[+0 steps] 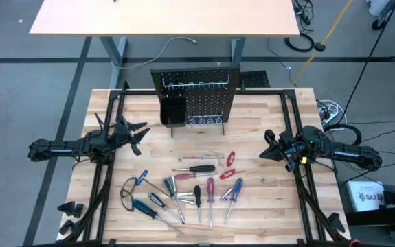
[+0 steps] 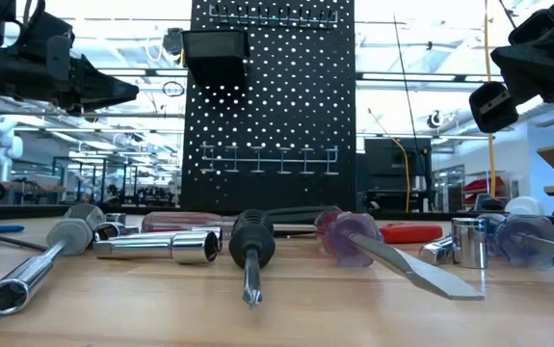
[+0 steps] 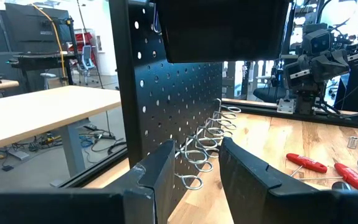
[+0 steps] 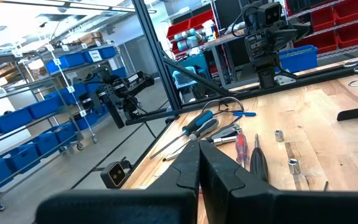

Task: Hang tools onto peg board

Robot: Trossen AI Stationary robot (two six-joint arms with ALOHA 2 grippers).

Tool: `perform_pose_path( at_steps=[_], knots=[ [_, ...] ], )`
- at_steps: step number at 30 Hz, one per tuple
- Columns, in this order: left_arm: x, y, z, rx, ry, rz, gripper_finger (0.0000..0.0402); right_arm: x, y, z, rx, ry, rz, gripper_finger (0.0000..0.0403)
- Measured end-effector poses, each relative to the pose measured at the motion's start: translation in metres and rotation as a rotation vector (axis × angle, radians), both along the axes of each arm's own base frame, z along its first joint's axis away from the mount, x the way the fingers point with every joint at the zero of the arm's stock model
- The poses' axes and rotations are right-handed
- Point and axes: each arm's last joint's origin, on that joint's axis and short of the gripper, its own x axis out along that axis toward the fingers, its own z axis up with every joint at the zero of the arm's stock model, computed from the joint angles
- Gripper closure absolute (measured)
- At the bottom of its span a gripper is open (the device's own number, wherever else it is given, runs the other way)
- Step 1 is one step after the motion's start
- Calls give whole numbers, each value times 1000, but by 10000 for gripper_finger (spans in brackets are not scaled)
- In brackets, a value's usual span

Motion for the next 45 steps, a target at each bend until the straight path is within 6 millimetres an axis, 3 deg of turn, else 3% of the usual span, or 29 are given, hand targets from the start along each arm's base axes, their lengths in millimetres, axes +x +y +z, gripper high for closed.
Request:
perform_pose_path(
  at_steps=[32, 37, 42, 45],
  knots=[
    [0, 0, 0, 0, 0, 0, 274, 0, 0, 0, -4, -2, -1, 403],
    [0, 0, 0, 0, 0, 0, 274, 1, -3, 1, -49, -33, -113, 403],
    [0, 0, 0, 0, 0, 0, 274, 1, -6, 2, 62, -8, -196, 403],
    [0, 0, 0, 1, -2, 0, 274, 1, -8, 4, 42, -38, -284, 403]
  ],
)
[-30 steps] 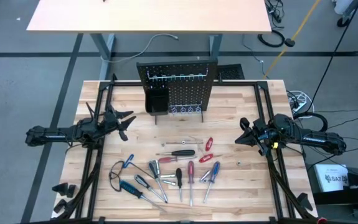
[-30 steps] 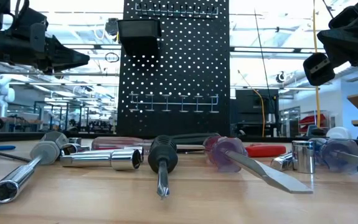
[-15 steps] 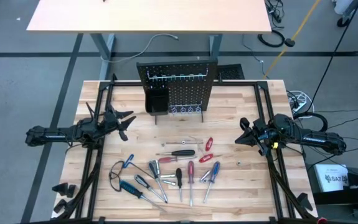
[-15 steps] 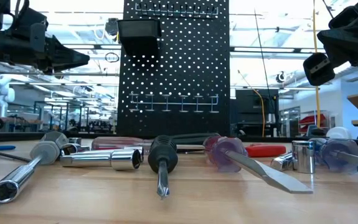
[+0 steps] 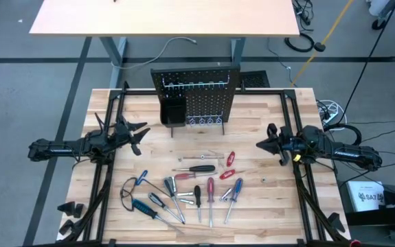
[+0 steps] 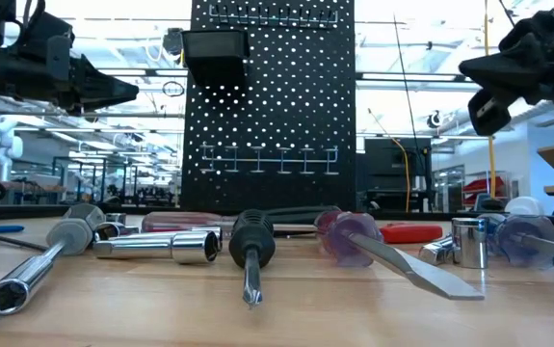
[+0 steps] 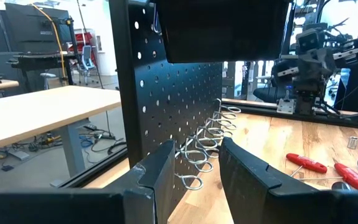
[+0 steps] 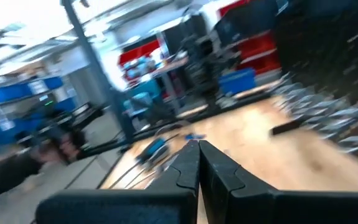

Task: Hang tools onto peg board
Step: Put the socket into the black bin on the pegboard

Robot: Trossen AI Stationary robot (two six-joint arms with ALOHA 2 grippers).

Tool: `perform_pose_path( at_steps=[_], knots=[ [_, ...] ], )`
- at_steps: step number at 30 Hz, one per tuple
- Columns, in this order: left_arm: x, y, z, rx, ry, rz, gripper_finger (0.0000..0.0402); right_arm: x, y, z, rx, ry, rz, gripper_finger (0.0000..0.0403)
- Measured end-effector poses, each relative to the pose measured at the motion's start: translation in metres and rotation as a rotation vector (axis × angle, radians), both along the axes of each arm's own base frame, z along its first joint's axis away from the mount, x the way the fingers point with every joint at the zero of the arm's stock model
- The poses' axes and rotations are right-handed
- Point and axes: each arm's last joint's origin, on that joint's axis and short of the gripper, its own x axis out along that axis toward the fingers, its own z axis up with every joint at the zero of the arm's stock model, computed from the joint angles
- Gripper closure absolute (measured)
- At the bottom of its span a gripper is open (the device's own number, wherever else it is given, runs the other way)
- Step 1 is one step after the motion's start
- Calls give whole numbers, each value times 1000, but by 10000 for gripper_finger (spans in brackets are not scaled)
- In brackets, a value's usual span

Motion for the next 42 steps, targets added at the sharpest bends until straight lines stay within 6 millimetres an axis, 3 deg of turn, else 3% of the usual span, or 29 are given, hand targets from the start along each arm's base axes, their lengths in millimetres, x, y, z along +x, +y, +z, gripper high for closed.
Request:
perform_pose_path(
  at_steps=[6, 15, 19, 21, 30, 42],
  knots=[
    [0, 0, 2, -101, -70, -15, 274, -1, -4, 6, -29, -64, -155, 403],
    [1, -3, 6, -371, -218, -160, 274, -5, -4, 32, -128, -152, -174, 403],
    [0, -7, 17, -337, -228, -285, 274, -1, -4, 54, -136, -139, -179, 403],
    [-2, -9, 33, -314, -230, -335, 274, 4, -5, 66, -134, -122, -177, 403],
    [13, -16, 71, -309, 69, -350, 274, 58, -10, 112, -144, 75, -30, 403],
    [56, -62, 90, -271, 431, -436, 274, 136, 15, 129, -174, 437, 193, 402]
  ],
)
